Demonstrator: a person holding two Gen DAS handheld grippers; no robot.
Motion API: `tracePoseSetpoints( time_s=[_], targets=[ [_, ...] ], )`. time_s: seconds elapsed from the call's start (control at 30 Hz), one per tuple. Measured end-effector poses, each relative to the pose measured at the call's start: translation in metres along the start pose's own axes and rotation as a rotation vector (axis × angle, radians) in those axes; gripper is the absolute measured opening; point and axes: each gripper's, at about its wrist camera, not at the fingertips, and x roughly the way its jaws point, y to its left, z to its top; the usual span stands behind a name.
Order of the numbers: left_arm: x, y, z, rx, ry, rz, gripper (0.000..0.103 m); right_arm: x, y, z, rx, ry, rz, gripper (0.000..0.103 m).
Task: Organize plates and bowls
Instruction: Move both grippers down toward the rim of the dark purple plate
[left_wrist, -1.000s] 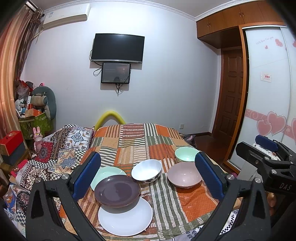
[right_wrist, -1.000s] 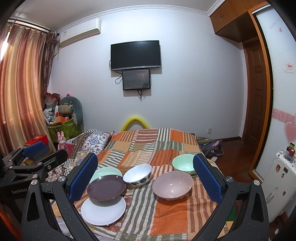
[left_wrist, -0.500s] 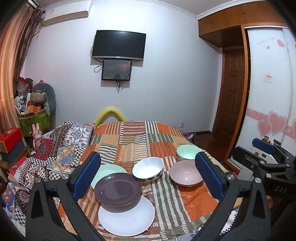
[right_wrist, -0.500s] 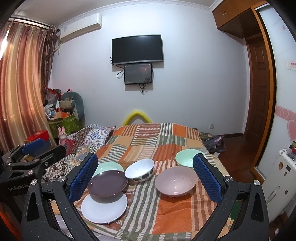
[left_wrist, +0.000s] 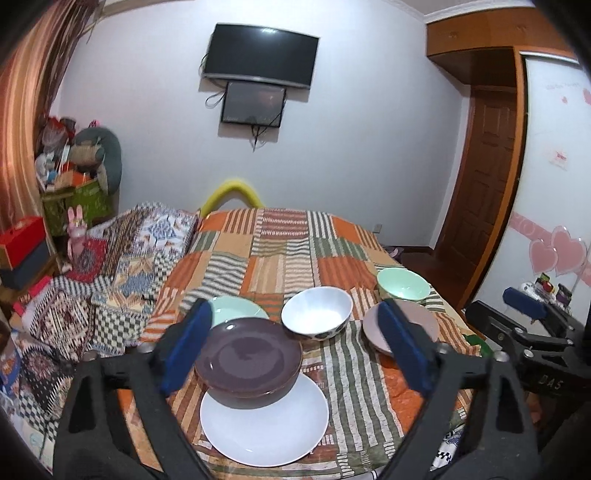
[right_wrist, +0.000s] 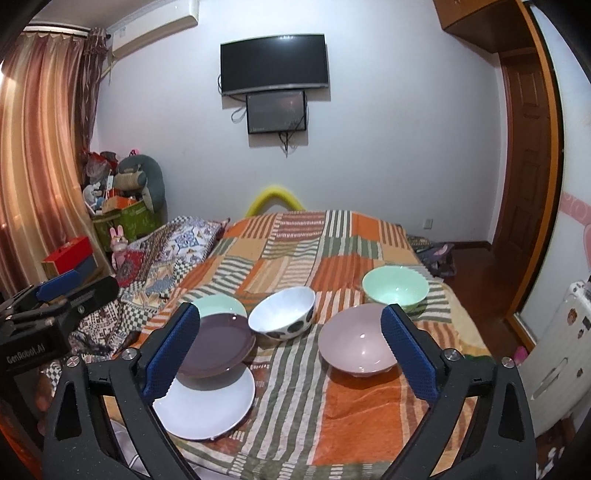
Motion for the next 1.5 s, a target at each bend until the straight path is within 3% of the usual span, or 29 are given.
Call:
tracePoseSetpoints(
  time_s=[0.37,0.63,0.97,1.5],
  targets=[
    [0.055,0.045,-0.009,-0.042,0.129,0.058,0.074,0.05,0.012,-0.004,-0.004,0.098,0.056,0.079],
    [0.097,0.081,-0.013,-0.07,0.213,0.09,0.073,0.091,0.027,-0.001,-0.003,0.178,0.154,0.071],
    [0.162,0.123,-0.023,-0.094,0.36,0.117,0.047,0.153,0.037,-0.016,0.022,0.332,0.223,0.046],
    [0.241,0.153,-0.08,-0.069,0.553,0.161,0.042,0.219,0.037,-0.055,0.032,0.508,0.183,0.045]
  ],
)
